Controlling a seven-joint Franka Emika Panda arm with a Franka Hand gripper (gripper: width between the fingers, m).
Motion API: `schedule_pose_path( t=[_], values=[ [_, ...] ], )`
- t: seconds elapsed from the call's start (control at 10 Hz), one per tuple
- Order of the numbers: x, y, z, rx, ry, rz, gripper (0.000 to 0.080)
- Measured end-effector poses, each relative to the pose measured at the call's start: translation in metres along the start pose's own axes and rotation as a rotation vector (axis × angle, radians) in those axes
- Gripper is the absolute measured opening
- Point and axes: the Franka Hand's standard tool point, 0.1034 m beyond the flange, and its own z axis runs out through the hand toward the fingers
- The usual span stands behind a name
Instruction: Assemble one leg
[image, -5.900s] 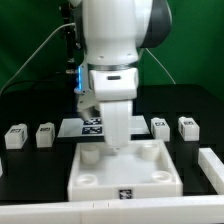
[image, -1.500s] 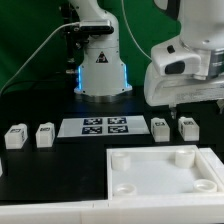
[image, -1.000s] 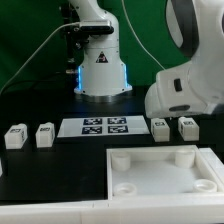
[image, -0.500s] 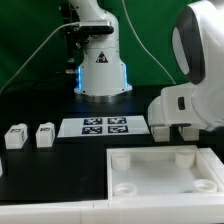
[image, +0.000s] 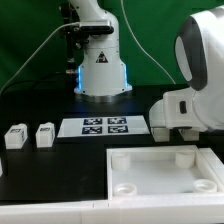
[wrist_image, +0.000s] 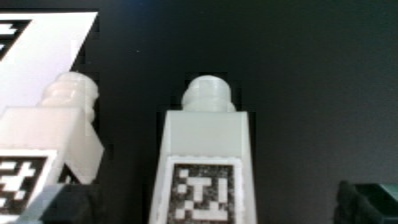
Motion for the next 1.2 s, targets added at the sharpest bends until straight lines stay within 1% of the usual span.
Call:
schedule_pose_path(
  t=[0.3,0.4,0.5,0.6,0.7,1.2],
  values=[
    [0.0000,0.0002,0.0011,0.000,-0.004,0.000,0.0649],
    [0.0001,0.0002,0.0011,0.000,-0.004,0.000,0.0534],
    [0.0001,0.0002,0.0011,0.000,-0.004,-0.001,0.0400],
    [0.0001,0.0003,0.0011,0.000,-0.004,-0.001,0.0400],
    [0.0001,0.0003,0.0011,0.000,-0.004,-0.001,0.0288],
    [0.0001,0.0003,0.0011,0.000,-0.004,-0.001,0.0288]
  ],
)
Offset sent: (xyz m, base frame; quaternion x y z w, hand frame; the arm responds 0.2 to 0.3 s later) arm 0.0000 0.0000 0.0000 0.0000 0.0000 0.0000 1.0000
